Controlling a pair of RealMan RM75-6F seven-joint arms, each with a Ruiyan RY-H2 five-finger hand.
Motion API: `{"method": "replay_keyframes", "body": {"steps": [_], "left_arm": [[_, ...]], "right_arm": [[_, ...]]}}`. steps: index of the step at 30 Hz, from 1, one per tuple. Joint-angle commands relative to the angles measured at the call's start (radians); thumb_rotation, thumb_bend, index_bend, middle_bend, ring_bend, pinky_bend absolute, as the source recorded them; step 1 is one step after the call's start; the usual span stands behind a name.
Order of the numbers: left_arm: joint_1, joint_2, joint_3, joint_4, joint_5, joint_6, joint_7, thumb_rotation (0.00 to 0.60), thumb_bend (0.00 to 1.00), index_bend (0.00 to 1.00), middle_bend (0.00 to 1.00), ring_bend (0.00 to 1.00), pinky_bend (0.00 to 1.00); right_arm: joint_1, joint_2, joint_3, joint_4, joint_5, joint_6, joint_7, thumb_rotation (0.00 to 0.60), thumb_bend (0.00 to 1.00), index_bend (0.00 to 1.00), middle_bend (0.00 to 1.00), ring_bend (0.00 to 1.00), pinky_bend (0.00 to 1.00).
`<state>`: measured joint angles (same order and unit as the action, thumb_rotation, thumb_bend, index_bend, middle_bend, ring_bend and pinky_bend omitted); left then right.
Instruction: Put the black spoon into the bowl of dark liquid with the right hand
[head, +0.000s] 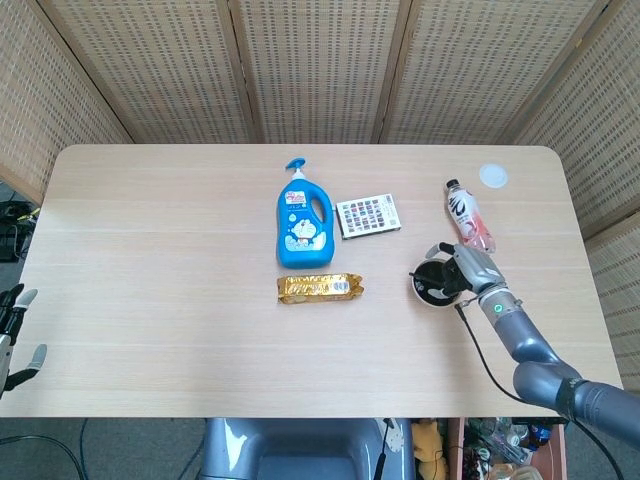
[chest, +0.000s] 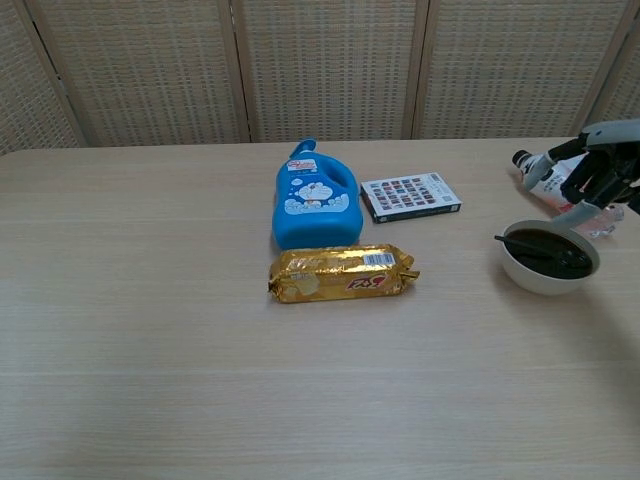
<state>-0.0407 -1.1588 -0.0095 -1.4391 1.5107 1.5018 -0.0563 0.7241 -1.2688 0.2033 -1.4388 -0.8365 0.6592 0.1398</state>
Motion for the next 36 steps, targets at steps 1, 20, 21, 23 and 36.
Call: {"method": "replay_keyframes", "body": {"steps": [1,20,21,23,36], "left_arm": [[0.003,0.003,-0.001,-0.002,-0.005,0.002,0.001,0.600,0.42,0.00,0.00,0.00,0.00],[0.019,0.028,0.006,-0.032,0.031,0.048,0.038,0.600,0.42,0.00,0.00,0.00,0.00],[0.019,0.031,0.010,-0.036,0.032,0.045,0.041,0.600,0.42,0.00,0.00,0.00,0.00],[0.020,0.038,0.015,-0.047,0.033,0.038,0.048,0.600,0.42,0.00,0.00,0.00,0.00],[0.026,0.056,0.038,-0.098,0.074,0.047,0.076,0.600,0.42,0.00,0.00,0.00,0.00]], "right_arm": [[-0.085,0.047,0.019,-0.092,-0.080,0.141,0.040,0.600,0.06,0.34,0.83,0.94,1.00],[-0.393,0.007,-0.110,-0.154,-0.423,0.822,-0.259,0.600,0.22,0.45,0.37,0.31,0.47],[-0.401,0.011,-0.119,-0.157,-0.436,0.828,-0.273,0.600,0.22,0.44,0.33,0.26,0.41],[-0.414,0.019,-0.133,-0.165,-0.450,0.833,-0.303,0.600,0.22,0.41,0.26,0.16,0.30],[-0.497,0.069,-0.213,-0.274,-0.519,0.849,-0.462,0.600,0.22,0.19,0.04,0.00,0.04]]}}
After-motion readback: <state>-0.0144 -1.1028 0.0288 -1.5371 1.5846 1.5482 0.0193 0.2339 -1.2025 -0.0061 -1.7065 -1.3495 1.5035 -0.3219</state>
